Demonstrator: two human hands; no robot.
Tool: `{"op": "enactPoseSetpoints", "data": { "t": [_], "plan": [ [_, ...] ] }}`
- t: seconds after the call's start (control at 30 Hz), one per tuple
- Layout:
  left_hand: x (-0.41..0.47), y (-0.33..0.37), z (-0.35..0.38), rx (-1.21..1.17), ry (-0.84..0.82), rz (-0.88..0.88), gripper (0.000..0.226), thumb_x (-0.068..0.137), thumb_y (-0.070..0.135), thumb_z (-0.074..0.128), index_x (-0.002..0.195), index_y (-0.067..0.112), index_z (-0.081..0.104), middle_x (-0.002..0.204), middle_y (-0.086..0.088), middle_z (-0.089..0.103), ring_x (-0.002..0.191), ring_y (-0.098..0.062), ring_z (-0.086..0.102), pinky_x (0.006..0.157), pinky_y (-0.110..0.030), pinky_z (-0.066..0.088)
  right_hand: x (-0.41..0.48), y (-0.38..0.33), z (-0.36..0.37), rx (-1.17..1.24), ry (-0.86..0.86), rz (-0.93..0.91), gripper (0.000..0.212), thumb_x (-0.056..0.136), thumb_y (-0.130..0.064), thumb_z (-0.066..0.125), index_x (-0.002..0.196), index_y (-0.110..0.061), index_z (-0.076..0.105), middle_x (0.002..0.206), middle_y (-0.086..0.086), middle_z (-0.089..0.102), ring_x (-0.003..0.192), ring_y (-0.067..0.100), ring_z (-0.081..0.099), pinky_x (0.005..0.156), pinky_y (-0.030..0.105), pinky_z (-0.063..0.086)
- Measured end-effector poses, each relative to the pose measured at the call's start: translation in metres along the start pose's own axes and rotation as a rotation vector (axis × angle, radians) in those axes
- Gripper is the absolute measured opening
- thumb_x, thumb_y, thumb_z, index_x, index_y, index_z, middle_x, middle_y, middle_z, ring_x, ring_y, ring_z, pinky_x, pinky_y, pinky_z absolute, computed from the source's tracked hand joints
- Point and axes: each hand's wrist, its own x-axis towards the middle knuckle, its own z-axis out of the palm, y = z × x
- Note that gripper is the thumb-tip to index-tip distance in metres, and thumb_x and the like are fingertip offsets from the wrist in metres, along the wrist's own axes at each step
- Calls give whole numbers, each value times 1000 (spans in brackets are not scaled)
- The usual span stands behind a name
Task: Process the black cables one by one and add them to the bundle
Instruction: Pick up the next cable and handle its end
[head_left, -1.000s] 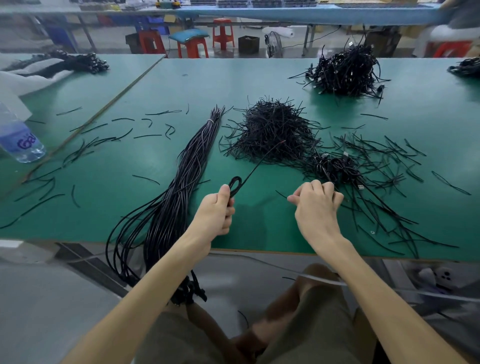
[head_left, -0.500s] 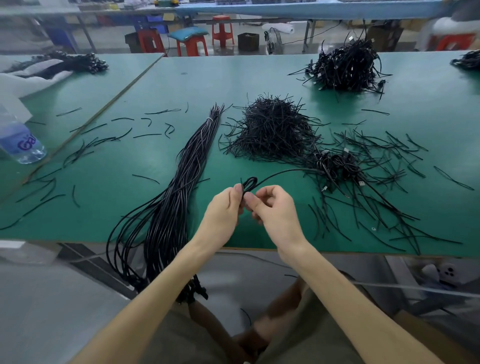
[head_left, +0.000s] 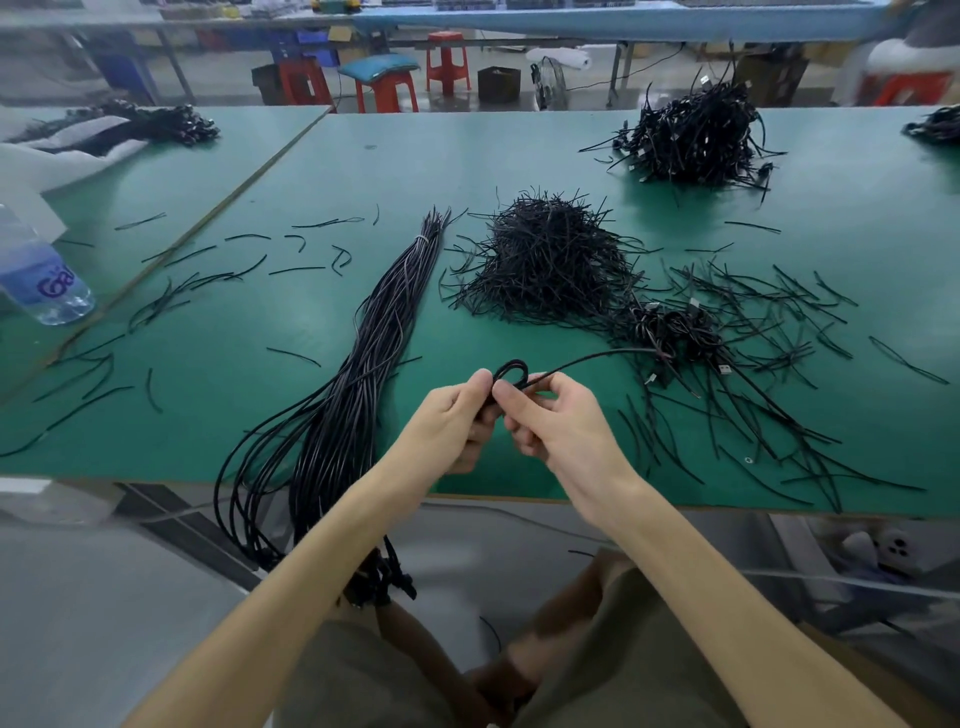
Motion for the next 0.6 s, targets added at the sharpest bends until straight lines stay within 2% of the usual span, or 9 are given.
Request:
{"op": "enactPoseSetpoints", "data": {
  "t": [0.07, 0.13, 0.2, 0.27, 0.33, 0.4, 0.47, 0.53, 0.6],
  "plan": [
    [-3, 4, -4, -127, -83, -68, 45, 110, 42, 36, 70, 21, 44, 56, 8, 24, 45, -10, 18, 41, -21, 18, -1, -3, -2, 51, -80, -2, 45, 81, -23, 80, 114, -3, 58, 83, 16, 68, 66, 16, 51, 58, 25, 42],
    [-5, 8, -11, -240, -182, -139, 46, 109, 41, 37, 68, 22, 45, 55, 8, 23, 44, -9, 16, 39, -20, 18, -1, -7, -8, 45, -198, -5, 47, 78, -21, 81, 119, -9, 61, 86, 17, 69, 71, 18, 53, 61, 25, 44],
    [-9, 11, -19, -240, -281, -179, 46, 109, 42, 39, 68, 22, 45, 57, 8, 21, 45, -9, 16, 39, -19, 20, 1, -10, -13, -12, -325, -3, 47, 81, -17, 80, 125, -11, 64, 89, 15, 72, 72, 17, 56, 60, 22, 46],
    [-12, 12, -24, -159, -348, -190, 45, 108, 47, 41, 70, 22, 44, 59, 7, 20, 46, -10, 16, 39, -18, 22, 2, -12, -16, -113, -403, -16, 41, 82, -17, 80, 121, -11, 68, 96, 18, 76, 71, 14, 60, 60, 22, 48],
    [-14, 13, -27, -87, -360, -200, 46, 107, 52, 41, 70, 23, 44, 61, 6, 20, 47, -10, 15, 40, -18, 22, 3, -12, -14, -286, -372, -94, 27, 84, -17, 80, 108, -11, 71, 93, 17, 77, 70, 13, 61, 59, 24, 49],
    [-15, 14, -27, -71, -337, -194, 47, 107, 53, 39, 71, 24, 44, 62, 6, 19, 50, -11, 15, 41, -18, 22, 3, -10, -12, -511, -237, -222, 11, 85, -17, 80, 92, -20, 72, 81, 9, 76, 65, 10, 60, 59, 25, 47],
    [-14, 14, -24, -56, -291, -171, 49, 107, 56, 36, 70, 24, 44, 63, 5, 19, 52, -13, 14, 43, -20, 20, 1, -5, -9, -677, -99, -334, 17, 86, -20, 79, 79, -29, 67, 70, -6, 71, 60, 2, 57, 61, 18, 44],
    [-13, 13, -21, -8, -223, -145, 52, 106, 59, 34, 69, 23, 44, 61, 6, 22, 52, -14, 15, 43, -22, 19, -3, -1, -6, -677, -47, -390, 25, 89, -16, 76, 74, -30, 61, 67, -19, 67, 60, 2, 58, 61, 13, 43],
    [-13, 12, -15, 36, -148, -121, 55, 105, 60, 34, 64, 24, 44, 56, 7, 26, 48, -14, 18, 40, -22, 19, -6, 2, -3, -644, -23, -397, 21, 91, -11, 72, 77, -19, 59, 67, -12, 66, 60, 6, 56, 61, 18, 44]
  ]
}}
